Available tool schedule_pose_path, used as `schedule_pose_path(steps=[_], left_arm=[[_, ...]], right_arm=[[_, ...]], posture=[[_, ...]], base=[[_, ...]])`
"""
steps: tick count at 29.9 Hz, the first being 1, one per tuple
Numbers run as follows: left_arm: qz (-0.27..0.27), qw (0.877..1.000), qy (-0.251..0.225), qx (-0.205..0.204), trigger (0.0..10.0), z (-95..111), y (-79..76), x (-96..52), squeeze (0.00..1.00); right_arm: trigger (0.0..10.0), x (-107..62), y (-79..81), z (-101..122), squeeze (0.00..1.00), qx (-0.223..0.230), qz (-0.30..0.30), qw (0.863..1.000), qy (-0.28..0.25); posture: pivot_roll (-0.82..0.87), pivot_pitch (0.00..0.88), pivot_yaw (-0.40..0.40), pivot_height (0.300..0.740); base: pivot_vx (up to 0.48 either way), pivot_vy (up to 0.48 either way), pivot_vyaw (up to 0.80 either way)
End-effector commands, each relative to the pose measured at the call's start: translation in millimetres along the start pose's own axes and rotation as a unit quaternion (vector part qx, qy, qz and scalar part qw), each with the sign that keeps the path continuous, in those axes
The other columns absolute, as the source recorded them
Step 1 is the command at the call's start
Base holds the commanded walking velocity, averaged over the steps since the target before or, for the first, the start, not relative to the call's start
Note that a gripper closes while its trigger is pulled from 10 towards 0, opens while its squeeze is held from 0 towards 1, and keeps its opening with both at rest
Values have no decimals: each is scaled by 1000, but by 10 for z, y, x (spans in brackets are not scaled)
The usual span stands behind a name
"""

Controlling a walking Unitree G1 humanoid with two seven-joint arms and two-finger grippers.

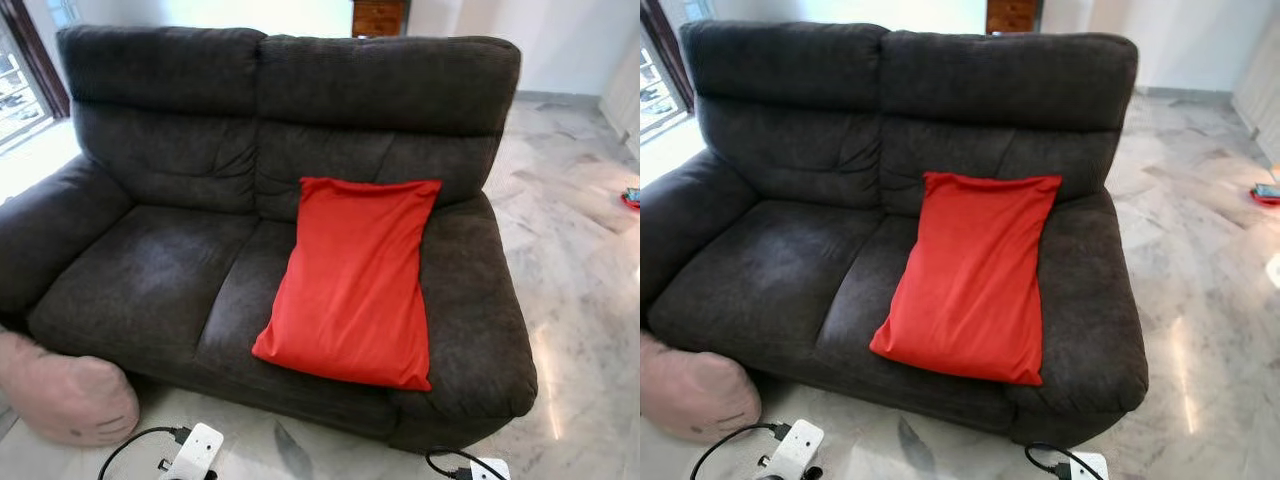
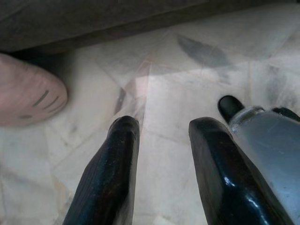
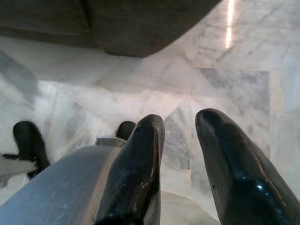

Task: Move the pillow to the sofa from floor

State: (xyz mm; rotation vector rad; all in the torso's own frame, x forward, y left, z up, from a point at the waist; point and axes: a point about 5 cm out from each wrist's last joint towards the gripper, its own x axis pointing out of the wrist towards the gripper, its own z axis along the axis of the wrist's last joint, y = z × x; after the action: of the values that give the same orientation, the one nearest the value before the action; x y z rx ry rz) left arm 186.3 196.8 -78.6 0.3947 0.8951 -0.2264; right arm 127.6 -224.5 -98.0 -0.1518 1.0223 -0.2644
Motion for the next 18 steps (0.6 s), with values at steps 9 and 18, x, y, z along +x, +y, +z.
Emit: schedule_pose_path(steps=[9,18], left_arm=[[12,1000,1,-5,10000,2,64,-3,0],[14,1000,0,-8,10000,13,75,-1,0]], right_arm=[[10000,11,30,72,0,13,4,1000,-11],[10000,16,43,99,0,15,6,1000,-15]], posture=[[-25,15,36,740],[-24,31,37,740]], base=[[0,270,0],[0,270,0]])
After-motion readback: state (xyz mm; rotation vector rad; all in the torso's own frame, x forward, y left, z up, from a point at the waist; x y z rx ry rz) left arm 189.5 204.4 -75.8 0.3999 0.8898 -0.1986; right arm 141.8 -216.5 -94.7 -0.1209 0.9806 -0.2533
